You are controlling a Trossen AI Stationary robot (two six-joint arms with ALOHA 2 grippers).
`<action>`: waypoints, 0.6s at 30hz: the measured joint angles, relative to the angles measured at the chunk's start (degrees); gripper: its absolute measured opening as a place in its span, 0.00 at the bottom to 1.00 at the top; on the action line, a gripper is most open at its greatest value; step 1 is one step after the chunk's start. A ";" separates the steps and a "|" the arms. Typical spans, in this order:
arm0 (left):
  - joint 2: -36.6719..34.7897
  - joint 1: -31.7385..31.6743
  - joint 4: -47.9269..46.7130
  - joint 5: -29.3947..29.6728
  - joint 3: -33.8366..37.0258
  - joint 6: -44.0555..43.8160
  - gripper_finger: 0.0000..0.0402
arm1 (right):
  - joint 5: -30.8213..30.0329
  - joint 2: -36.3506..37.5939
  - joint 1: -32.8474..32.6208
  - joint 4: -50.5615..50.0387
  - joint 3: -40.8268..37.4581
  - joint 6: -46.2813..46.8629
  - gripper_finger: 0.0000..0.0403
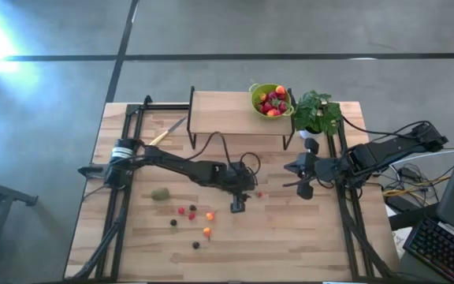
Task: Build produce basket
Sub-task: Move the strawberry to the center of the table, then put the strawberry into the green basket
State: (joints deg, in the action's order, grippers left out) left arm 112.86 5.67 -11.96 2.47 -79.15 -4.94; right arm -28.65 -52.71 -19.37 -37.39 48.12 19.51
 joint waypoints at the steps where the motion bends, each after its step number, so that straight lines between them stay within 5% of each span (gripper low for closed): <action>1: -1.14 0.01 0.56 0.23 0.33 0.30 0.43 | 0.04 0.00 0.02 0.57 -0.31 0.00 0.02; 7: -8.44 0.04 8.96 1.31 7.90 0.73 0.43 | 3.01 0.00 -0.13 4.78 -3.65 -0.02 0.02; 18: -29.72 0.02 41.27 5.87 36.23 -0.36 0.41 | 9.90 -3.08 -0.25 16.41 -10.22 -1.96 0.02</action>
State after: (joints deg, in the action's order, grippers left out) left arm 83.14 5.69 29.31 8.34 -42.92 -5.30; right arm -18.75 -55.78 -19.62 -20.98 37.90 17.55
